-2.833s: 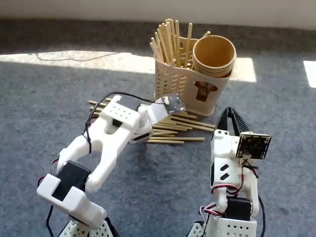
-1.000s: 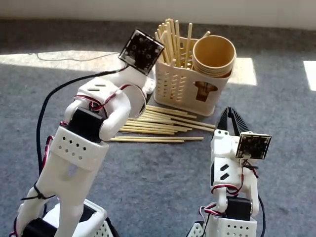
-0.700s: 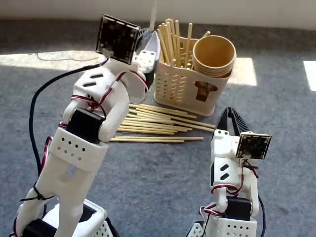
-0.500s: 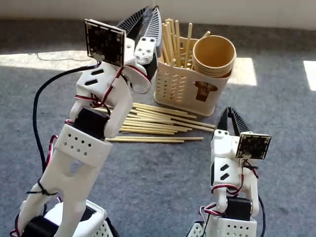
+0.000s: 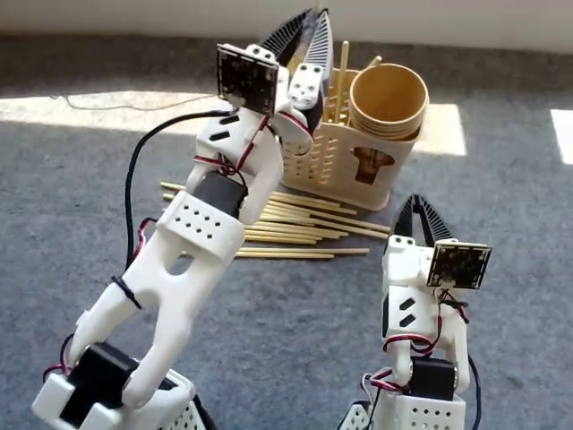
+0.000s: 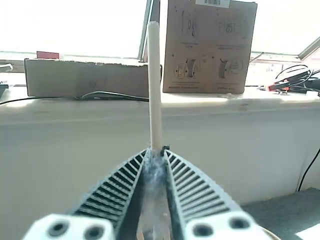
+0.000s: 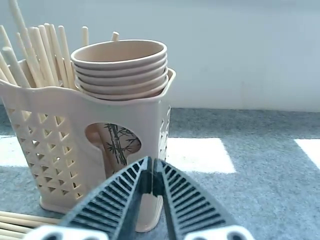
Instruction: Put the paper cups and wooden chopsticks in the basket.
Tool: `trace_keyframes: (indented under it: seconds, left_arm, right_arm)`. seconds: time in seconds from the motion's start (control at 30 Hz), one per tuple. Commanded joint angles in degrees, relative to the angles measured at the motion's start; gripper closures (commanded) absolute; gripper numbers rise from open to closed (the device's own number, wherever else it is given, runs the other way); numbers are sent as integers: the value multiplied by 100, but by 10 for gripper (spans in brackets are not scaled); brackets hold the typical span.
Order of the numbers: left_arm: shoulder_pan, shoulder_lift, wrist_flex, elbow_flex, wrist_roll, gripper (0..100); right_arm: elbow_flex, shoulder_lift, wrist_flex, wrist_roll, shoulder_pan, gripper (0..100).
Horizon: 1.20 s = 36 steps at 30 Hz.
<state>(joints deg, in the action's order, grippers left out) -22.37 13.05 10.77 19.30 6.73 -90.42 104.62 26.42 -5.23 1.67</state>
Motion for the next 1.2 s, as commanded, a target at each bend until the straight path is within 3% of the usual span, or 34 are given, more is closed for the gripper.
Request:
trace_keyframes:
  seconds: [0.0,0.1,0.27,0.5,0.7,0.87,1.0,1.17]
  left_arm:
    - [-136,-110,141,-48,9,993]
    - [-127,-92,-211,57,9,983]
    - [-145,66,-1319,-110,9,886]
    - [-101,646,-2382,-145,9,885]
    - [-136,1525,-3640,-4,-1011,885]
    - [92,2598,-4378,681,-1336,885]
    - [154,3600,-4589,1446,-1916,905]
    - [585,4866,-4589,2396,-1987,966]
  right_arm:
    - [31,57,-154,-53,4,971]
    - [31,57,-154,-53,4,971]
    - [31,57,-154,-53,4,971]
    - [31,57,-154,-53,4,971]
    - [31,57,-154,-53,4,971]
    - [31,57,-154,-53,4,971]
    - [31,57,-154,-53,4,971]
    - [22,57,-154,-53,4,971]
